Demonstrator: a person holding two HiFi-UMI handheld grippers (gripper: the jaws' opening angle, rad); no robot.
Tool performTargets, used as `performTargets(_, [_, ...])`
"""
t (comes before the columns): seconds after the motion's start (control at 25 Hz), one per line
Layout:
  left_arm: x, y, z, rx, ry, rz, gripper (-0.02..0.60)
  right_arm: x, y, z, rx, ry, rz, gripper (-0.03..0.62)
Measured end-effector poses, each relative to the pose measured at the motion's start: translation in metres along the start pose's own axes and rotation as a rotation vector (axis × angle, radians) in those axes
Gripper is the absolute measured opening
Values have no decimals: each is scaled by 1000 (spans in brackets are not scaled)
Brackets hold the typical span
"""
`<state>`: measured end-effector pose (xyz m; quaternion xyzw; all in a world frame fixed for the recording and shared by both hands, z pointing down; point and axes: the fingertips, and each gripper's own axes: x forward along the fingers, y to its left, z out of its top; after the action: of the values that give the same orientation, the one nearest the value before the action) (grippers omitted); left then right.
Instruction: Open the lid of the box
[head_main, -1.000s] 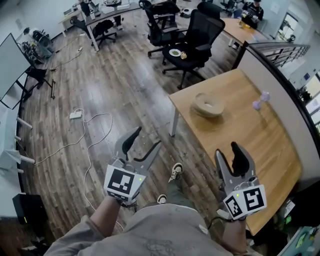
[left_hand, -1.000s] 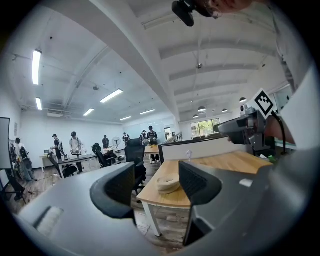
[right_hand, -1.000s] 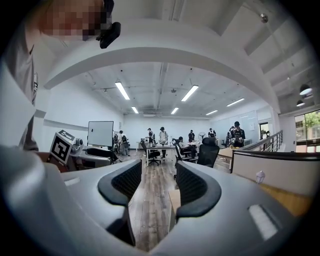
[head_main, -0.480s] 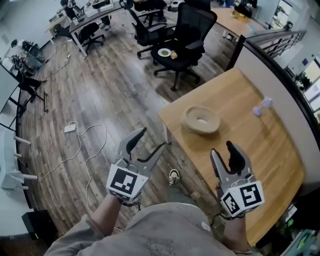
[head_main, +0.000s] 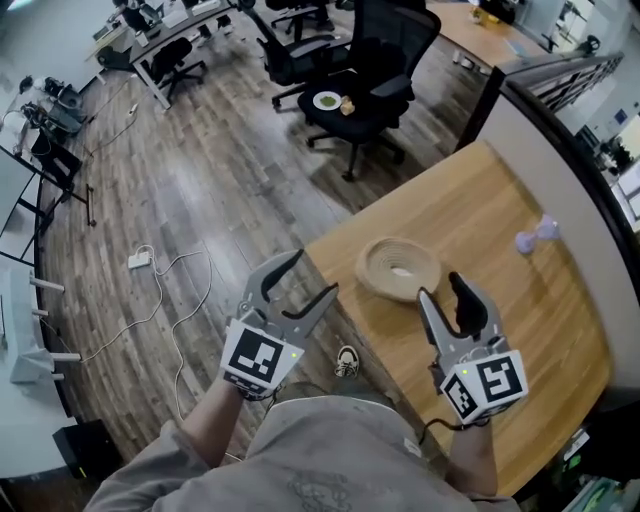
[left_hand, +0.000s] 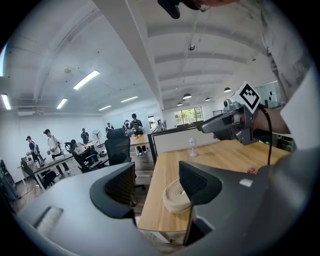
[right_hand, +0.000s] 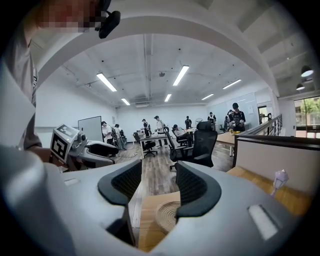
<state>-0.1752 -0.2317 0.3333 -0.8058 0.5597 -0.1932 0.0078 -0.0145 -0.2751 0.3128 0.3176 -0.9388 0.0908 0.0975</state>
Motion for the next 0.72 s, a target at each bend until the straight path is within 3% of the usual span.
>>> performTargets(0.28, [25,16,-1,-5,42,-21,280,20,-19,2,4,5,-6,222])
performTargets(0.44, [30,19,7,7,10,-59,299,23,-21,4,0,4,-21,222])
performTargets(0.72, [36,25,14,29,-39,-165,304,25,-23,9,2,1,-120,222])
